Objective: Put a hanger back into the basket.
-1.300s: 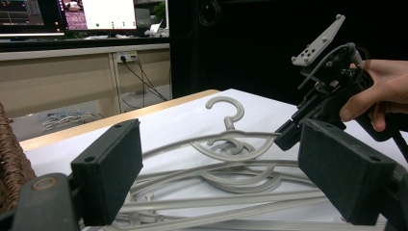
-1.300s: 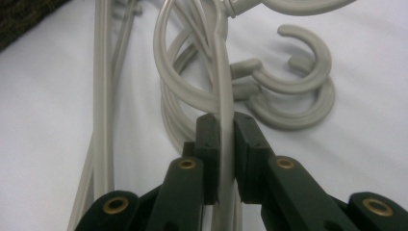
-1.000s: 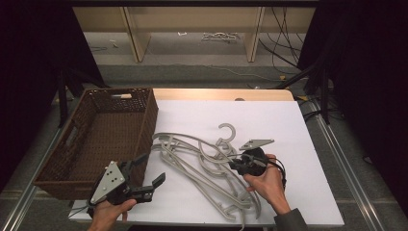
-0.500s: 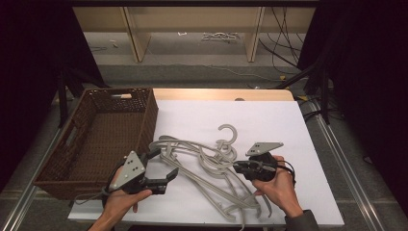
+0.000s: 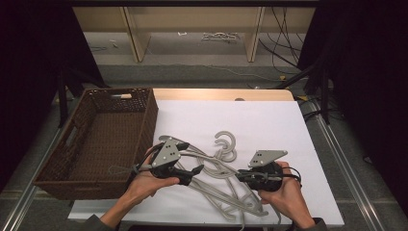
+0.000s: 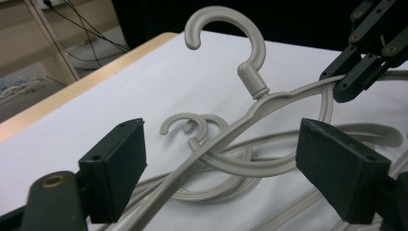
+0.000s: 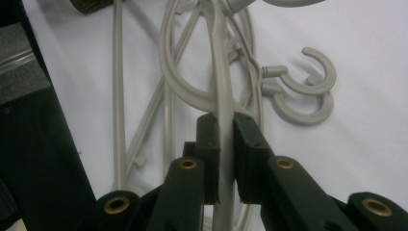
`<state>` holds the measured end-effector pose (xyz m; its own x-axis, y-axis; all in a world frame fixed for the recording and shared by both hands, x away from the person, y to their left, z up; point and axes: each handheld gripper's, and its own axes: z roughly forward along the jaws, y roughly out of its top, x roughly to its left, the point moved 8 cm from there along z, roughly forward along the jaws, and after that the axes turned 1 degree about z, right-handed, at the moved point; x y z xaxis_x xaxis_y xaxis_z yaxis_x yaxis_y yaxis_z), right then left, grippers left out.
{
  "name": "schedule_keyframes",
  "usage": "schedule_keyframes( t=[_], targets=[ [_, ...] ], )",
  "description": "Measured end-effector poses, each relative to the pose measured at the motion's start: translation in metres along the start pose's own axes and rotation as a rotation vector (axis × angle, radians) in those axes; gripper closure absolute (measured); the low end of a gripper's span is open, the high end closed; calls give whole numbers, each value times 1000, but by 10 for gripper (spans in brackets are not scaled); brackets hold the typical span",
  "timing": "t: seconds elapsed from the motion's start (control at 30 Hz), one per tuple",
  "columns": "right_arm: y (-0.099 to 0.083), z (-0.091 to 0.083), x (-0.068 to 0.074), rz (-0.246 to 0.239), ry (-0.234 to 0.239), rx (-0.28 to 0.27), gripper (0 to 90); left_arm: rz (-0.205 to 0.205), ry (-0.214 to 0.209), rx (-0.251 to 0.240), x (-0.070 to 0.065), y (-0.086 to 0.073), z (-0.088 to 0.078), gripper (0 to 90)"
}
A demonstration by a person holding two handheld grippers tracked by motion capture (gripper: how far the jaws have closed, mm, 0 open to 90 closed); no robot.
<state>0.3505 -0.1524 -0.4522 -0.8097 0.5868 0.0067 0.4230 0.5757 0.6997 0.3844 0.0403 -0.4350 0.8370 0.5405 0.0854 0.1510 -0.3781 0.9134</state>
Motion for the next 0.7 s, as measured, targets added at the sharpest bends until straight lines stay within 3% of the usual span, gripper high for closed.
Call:
schedule_keyframes(
  t=[0.1,0.17,0.3,0.37,0.43,0.47,0.53,0.63,0.67,0.7],
  targets=[
    [-1,-2,2,-21,7,15,825,21,-22,34,-2,0,6,219],
    [1,-3,3,-37,3,0,825,35,-63,56,-7,0,9,241],
    [3,-4,9,-58,16,8,825,79,-108,153,-11,-10,21,299],
    [2,-4,11,-72,34,24,825,75,-110,153,-12,-10,22,322],
    [2,-3,12,-63,23,14,826,79,-123,174,-12,-12,24,340],
    [2,-3,12,-86,34,31,825,87,-128,189,-12,-13,24,365],
    [2,-2,13,-80,25,27,826,105,-142,217,-13,-14,25,386],
    [1,-2,16,-93,49,45,826,146,-179,254,-15,-16,26,479],
    [2,0,15,-101,37,30,826,153,-183,254,-16,-16,27,525],
    [1,0,16,-107,44,28,825,184,-183,276,-15,-17,26,583]
  ],
)
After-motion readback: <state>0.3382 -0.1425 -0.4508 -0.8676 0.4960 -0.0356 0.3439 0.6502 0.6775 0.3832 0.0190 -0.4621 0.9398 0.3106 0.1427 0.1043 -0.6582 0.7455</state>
